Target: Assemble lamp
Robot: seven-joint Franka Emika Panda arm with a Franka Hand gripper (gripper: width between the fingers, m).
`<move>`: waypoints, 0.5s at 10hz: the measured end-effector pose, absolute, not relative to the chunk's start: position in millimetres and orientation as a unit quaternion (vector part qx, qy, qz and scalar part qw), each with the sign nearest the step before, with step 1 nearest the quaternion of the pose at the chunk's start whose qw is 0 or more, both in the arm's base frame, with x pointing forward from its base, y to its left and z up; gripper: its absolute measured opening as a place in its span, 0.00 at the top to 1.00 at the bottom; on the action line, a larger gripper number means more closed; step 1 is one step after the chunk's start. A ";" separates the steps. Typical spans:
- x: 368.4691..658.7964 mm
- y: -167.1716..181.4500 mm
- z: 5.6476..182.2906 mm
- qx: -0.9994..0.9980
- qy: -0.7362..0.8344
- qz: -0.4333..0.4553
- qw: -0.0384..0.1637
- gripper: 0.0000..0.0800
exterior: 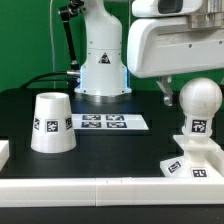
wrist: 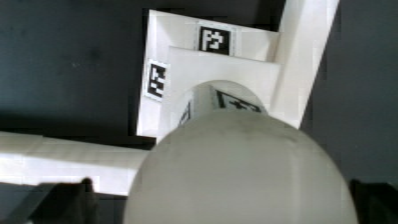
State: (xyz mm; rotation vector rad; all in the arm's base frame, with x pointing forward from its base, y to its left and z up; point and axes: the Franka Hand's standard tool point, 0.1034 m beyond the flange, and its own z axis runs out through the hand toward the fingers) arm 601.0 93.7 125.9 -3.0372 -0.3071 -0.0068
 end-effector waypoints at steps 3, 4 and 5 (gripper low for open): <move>600.0 95.1 125.1 -0.994 -0.100 -0.002 0.044 0.28; 600.0 94.7 125.1 -0.994 -0.099 -0.002 0.044 0.28; 600.0 94.7 125.1 -0.994 -0.099 -0.002 0.044 0.28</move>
Offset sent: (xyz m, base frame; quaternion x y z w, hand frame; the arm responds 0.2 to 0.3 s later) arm 0.0000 0.0000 0.0000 0.0000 0.0000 0.0000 1.0000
